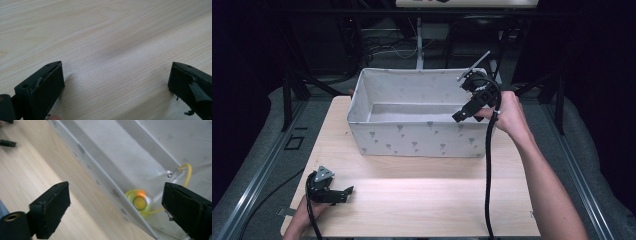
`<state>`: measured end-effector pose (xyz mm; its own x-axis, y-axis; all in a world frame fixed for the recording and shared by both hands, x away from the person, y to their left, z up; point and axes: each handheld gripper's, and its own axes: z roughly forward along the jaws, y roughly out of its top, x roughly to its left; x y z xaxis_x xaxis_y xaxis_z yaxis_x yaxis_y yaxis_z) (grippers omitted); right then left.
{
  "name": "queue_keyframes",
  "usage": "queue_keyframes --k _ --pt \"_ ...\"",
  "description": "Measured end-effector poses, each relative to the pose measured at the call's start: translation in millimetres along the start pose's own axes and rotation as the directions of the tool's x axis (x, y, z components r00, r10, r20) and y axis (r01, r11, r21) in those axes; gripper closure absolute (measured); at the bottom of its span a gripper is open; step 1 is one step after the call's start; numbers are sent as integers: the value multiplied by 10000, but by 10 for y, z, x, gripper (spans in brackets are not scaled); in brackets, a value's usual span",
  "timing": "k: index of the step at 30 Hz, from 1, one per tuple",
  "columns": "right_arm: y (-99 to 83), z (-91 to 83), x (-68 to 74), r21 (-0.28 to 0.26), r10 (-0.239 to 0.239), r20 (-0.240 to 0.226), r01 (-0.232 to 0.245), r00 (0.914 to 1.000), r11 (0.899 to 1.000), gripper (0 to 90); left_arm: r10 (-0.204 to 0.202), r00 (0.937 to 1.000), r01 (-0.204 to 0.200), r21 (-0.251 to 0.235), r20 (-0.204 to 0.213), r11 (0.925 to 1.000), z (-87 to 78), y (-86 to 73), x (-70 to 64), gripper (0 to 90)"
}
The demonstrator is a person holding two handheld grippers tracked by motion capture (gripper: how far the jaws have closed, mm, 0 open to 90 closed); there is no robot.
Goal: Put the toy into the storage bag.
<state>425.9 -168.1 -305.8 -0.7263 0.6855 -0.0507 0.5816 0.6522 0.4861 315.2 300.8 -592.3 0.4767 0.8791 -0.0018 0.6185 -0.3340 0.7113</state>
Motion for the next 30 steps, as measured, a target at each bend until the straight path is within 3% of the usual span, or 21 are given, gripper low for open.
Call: queue_keyframes --k 8,15,23,30 --pt "-41 7 398 -329 -1057 -380 1045 9937 9940 1 16 10000 -16 3 -8 10000 0 0 1 3" --pt "-156 106 636 -387 -1617 -604 1596 9850 9864 0 18 10000 -18 4 -7 10000 -1 0 1 3" --pt "-348 255 791 -346 -1866 -814 1843 9791 9823 0 24 10000 -24 5 -7 10000 -1 0 1 4" --pt "-540 467 858 -259 -1645 -1147 1626 9797 9863 0 23 10000 -23 5 -9 10000 -1 0 1 4"
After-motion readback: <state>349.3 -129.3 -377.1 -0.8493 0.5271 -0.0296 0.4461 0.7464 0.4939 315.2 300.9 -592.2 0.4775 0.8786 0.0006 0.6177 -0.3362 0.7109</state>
